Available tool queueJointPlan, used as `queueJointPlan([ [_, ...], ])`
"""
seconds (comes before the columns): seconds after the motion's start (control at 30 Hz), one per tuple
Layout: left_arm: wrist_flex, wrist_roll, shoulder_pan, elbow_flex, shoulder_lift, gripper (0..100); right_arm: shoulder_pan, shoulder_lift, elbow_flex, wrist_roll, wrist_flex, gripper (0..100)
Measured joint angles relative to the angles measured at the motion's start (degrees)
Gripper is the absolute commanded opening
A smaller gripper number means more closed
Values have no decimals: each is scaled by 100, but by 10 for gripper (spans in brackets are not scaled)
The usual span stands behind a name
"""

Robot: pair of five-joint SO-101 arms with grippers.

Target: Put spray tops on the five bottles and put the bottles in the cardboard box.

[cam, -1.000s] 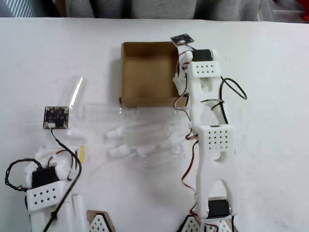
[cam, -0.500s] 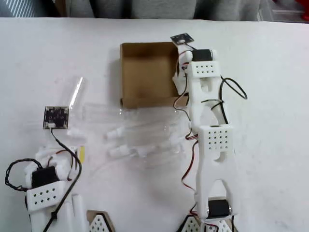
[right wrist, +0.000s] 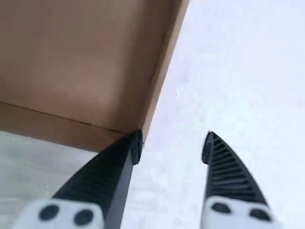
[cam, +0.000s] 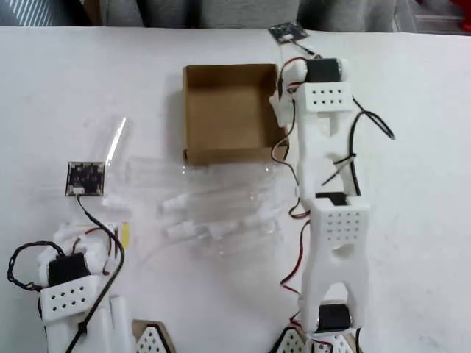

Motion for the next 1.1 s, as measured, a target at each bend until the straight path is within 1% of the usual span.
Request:
queueJointPlan([
  [0.2, 0, 0, 0, 0, 0, 234, 0, -1354, 1521, 9, 9, 105],
  [0.53, 0, 0, 0, 0, 0, 234, 255, -3367, 4440, 9, -132, 105],
  [0.7, 0, 0, 0, 0, 0, 234, 668, -4545, 6145, 9, -862, 108],
  [0.93, 0, 0, 0, 0, 0, 234, 703, -6110, 8527, 9, -2066, 106],
  [1.1, 0, 0, 0, 0, 0, 232, 941, -7147, 9855, 9, -2505, 105],
])
